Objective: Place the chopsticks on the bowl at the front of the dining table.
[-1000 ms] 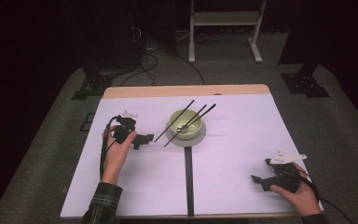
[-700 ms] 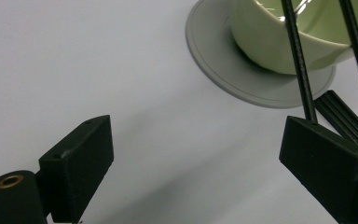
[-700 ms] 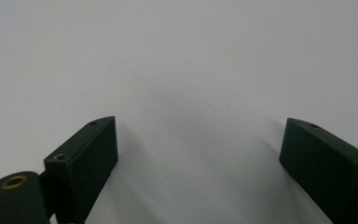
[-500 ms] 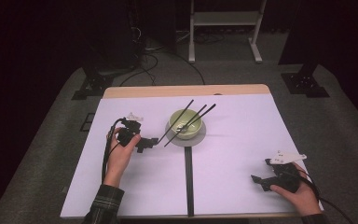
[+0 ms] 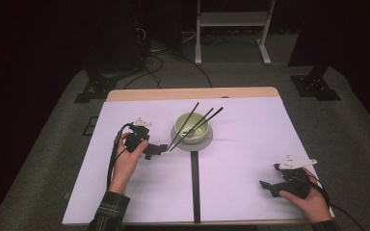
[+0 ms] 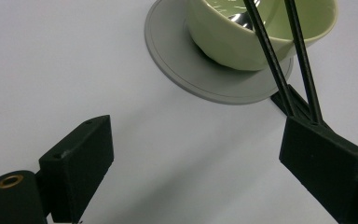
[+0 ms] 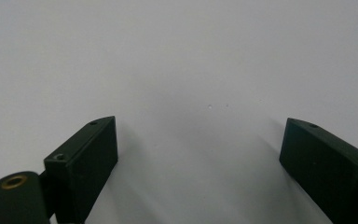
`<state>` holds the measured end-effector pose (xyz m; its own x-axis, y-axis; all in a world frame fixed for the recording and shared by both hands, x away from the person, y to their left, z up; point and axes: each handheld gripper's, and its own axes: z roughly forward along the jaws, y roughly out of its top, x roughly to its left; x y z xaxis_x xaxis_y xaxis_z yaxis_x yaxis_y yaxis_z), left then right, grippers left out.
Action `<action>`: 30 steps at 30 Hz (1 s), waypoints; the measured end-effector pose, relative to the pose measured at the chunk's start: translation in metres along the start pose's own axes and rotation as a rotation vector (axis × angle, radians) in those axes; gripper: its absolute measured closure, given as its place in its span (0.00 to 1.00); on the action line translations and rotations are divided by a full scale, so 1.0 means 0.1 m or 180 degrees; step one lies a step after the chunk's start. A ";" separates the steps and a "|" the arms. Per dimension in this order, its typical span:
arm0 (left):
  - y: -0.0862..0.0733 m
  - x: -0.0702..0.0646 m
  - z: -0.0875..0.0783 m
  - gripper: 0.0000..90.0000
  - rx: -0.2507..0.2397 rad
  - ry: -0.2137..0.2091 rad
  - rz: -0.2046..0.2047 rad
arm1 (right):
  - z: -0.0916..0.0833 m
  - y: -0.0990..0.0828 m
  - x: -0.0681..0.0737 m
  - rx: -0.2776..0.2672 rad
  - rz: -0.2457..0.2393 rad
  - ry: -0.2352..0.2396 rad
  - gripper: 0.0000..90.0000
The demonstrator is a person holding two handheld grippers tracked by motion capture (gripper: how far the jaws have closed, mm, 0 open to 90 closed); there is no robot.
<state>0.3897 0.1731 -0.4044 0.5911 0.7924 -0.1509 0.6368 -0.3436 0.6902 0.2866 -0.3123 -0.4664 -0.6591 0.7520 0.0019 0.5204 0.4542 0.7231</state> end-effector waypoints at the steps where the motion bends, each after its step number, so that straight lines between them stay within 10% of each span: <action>1: 0.00 0.00 0.00 0.10 0.0005 -0.0013 -0.0003 | 0.00 0.00 0.00 0.0000 0.0000 0.0000 0.11; 30: 0.03 -0.28 0.18 0.10 0.0115 -0.0263 0.0175 | 0.00 0.00 0.00 0.0001 -0.0001 0.0000 0.11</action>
<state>0.3837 0.1406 -0.4103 0.6635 0.7281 -0.1722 0.6188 -0.4045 0.6734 0.2866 -0.3123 -0.4664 -0.6593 0.7519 0.0018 0.5204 0.4545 0.7229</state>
